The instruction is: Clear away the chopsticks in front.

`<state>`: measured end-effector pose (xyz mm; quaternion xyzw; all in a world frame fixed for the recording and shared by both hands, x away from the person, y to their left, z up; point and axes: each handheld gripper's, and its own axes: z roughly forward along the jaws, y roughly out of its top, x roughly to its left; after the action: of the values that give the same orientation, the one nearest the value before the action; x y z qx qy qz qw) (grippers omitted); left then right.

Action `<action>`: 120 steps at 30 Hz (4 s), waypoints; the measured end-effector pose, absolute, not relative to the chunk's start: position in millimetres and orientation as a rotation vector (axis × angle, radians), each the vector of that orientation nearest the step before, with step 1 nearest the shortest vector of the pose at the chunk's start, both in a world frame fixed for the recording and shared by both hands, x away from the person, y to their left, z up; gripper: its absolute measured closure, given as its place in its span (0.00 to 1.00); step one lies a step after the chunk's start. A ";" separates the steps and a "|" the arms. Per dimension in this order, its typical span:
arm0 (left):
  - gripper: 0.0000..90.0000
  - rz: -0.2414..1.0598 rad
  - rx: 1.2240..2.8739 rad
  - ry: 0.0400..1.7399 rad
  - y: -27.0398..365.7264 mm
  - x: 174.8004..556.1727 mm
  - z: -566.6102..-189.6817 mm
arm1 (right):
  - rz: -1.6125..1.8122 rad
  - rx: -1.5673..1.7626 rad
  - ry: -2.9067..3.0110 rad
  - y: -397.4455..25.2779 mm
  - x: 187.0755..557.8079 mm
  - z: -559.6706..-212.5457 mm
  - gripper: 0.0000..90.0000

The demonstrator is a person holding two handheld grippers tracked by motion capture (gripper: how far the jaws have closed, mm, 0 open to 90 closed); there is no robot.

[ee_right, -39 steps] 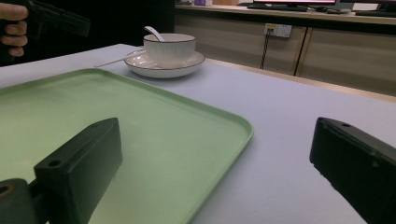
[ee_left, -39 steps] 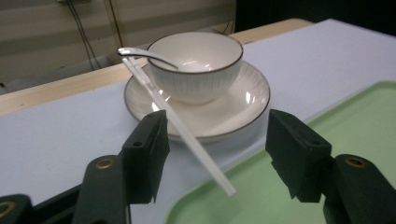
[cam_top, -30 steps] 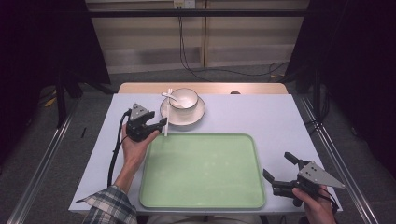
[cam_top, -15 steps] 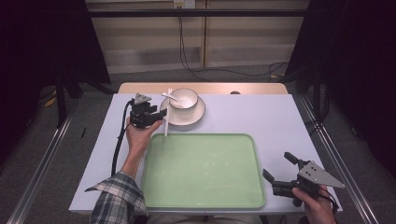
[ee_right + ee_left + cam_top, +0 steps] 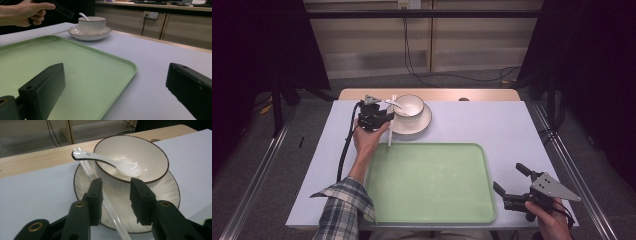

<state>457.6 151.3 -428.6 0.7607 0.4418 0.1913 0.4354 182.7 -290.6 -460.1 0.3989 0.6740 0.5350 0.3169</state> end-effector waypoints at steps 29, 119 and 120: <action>0.78 0.486 2.011 1.199 149.7 484.6 -451.9 | 1.404 1.051 1.792 -289.8 183.0 -460.8 0.02; 0.95 0.489 1.884 1.474 169.1 487.6 -442.0 | 1.402 1.062 1.786 -291.6 183.4 -460.6 0.02; 0.95 0.493 1.879 1.475 169.6 486.0 -440.8 | 1.401 1.062 1.784 -291.5 183.5 -460.6 0.02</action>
<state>486.0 169.6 -440.8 0.7232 0.5680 0.1897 0.3441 183.5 -291.5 -460.6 0.4026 0.6765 0.5313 0.3130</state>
